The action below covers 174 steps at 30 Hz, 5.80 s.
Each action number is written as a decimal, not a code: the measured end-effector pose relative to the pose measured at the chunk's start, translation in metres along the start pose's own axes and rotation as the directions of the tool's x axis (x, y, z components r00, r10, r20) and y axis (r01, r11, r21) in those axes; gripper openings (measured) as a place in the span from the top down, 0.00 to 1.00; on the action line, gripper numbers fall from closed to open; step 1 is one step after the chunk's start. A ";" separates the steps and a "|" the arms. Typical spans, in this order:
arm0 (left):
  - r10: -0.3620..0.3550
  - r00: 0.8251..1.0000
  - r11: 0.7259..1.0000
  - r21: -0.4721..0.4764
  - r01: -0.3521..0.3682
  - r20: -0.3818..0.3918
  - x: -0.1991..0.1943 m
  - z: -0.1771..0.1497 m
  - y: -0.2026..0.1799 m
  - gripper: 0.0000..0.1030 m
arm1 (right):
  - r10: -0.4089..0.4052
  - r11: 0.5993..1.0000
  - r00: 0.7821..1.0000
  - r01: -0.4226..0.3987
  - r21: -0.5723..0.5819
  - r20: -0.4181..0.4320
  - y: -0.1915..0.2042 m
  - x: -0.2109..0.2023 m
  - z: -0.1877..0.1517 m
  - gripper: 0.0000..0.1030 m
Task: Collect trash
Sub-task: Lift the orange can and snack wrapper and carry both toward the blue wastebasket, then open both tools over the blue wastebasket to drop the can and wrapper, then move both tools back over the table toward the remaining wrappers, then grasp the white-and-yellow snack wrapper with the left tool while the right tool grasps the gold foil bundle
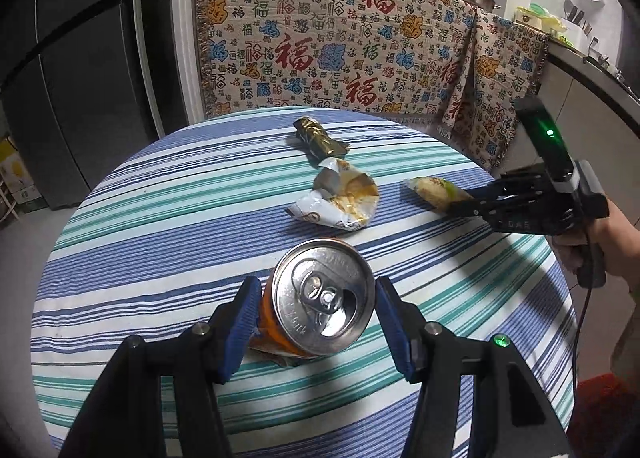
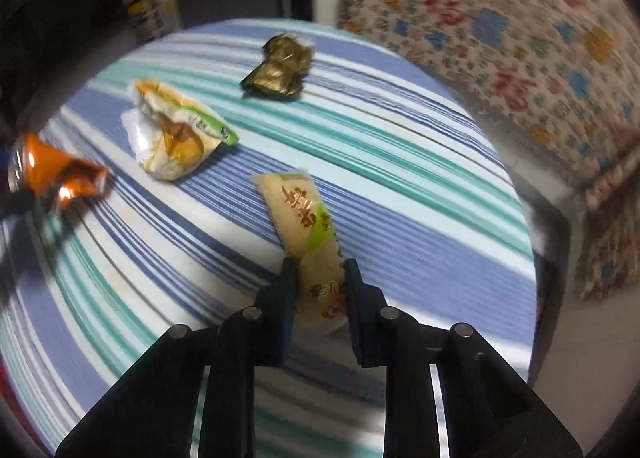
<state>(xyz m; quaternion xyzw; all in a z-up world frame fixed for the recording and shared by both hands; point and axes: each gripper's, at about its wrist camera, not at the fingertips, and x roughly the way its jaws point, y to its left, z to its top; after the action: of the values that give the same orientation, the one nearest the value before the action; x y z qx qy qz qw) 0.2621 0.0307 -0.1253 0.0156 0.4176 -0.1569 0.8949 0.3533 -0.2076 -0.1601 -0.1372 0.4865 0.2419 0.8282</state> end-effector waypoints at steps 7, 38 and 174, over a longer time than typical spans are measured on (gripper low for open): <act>-0.062 0.998 0.998 0.002 0.062 -0.016 -0.007 -0.009 -0.027 0.43 | 0.068 0.967 0.998 -0.069 0.246 0.012 0.014 -0.056 -0.075 0.81; -0.121 0.992 0.988 0.089 0.123 -0.032 0.001 -0.025 -0.114 0.43 | 0.114 0.882 0.978 -0.180 0.436 0.173 0.009 -0.104 -0.157 0.81; 0.072 0.996 0.992 -0.097 -0.077 -0.058 0.049 -0.002 0.043 0.74 | 0.009 0.987 0.990 -0.032 0.160 0.144 0.002 0.012 0.027 0.12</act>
<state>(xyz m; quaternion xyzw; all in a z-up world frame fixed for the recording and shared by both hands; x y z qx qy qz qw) 0.3026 0.0584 -0.1678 -0.0091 0.4484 -0.1019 0.8879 0.3771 -0.1899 -0.1569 -0.0466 0.4455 0.2193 0.8668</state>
